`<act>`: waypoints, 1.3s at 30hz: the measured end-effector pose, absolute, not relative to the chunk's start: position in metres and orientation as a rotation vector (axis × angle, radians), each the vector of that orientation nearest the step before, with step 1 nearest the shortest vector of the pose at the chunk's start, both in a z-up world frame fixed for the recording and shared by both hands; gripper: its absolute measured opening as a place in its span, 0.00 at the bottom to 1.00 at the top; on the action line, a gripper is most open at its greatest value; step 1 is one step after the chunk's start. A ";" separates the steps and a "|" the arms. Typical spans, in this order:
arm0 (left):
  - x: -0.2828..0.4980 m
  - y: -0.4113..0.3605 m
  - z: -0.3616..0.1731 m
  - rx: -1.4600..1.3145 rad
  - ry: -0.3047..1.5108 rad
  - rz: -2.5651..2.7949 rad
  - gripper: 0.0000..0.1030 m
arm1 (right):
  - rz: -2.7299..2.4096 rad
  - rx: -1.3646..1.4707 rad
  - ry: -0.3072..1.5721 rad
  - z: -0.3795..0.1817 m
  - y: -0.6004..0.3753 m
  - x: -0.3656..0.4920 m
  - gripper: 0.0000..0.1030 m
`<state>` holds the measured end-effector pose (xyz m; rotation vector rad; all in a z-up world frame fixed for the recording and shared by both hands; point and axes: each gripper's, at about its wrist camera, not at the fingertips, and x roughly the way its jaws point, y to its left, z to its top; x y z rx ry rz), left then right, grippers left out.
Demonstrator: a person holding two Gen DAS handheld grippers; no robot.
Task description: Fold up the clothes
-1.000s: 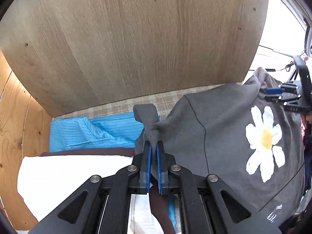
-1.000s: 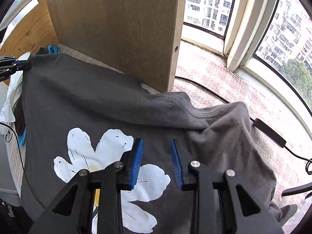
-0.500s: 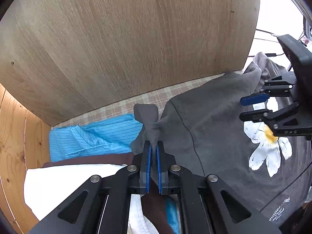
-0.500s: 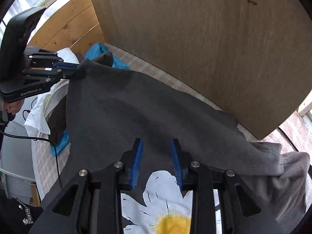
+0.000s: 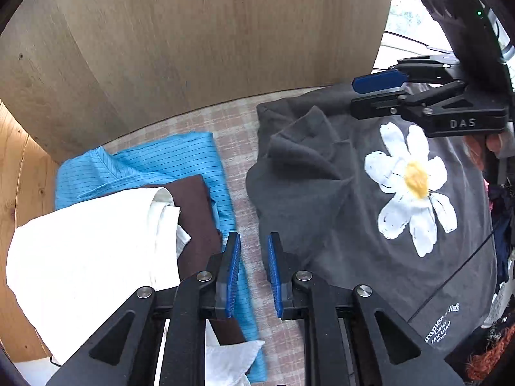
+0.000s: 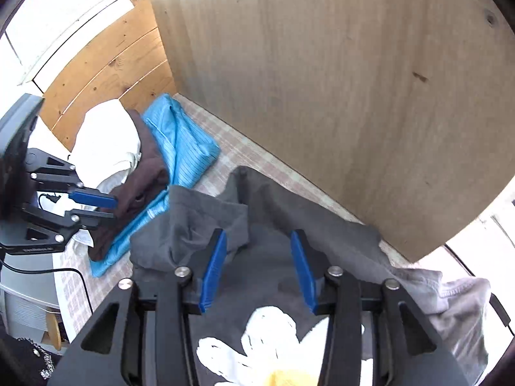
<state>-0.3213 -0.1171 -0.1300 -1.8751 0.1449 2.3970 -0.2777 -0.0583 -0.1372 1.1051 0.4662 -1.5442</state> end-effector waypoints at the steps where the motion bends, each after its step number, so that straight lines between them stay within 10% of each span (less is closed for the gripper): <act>1: -0.324 -0.117 -0.138 -1.892 0.158 2.390 0.16 | -1.530 1.107 0.486 -0.140 -0.070 -0.274 0.47; 7: -0.345 -0.112 -0.181 -1.988 0.169 2.326 0.20 | -1.410 1.223 0.516 -0.173 -0.114 -0.268 0.45; 10: -0.345 -0.106 -0.190 -1.954 0.137 2.306 0.16 | -1.362 1.210 0.499 -0.177 -0.111 -0.262 0.08; 11: -0.343 -0.104 -0.189 -1.923 0.123 2.304 0.00 | -1.372 1.181 0.499 -0.174 -0.107 -0.260 0.08; 18: -0.306 -0.112 -0.144 -1.771 -0.048 2.296 0.00 | -1.445 1.131 0.553 -0.158 -0.064 -0.273 0.09; 32: -0.360 -0.070 -0.181 -1.825 -0.064 2.312 0.29 | -1.549 1.131 0.658 -0.147 0.006 -0.302 0.25; 35: -0.368 -0.065 -0.180 -1.773 -0.159 2.292 0.03 | -1.557 1.125 0.660 -0.146 0.008 -0.303 0.29; 39: -0.352 -0.062 -0.144 -1.628 -0.228 2.258 0.03 | -1.568 1.114 0.656 -0.144 0.012 -0.303 0.29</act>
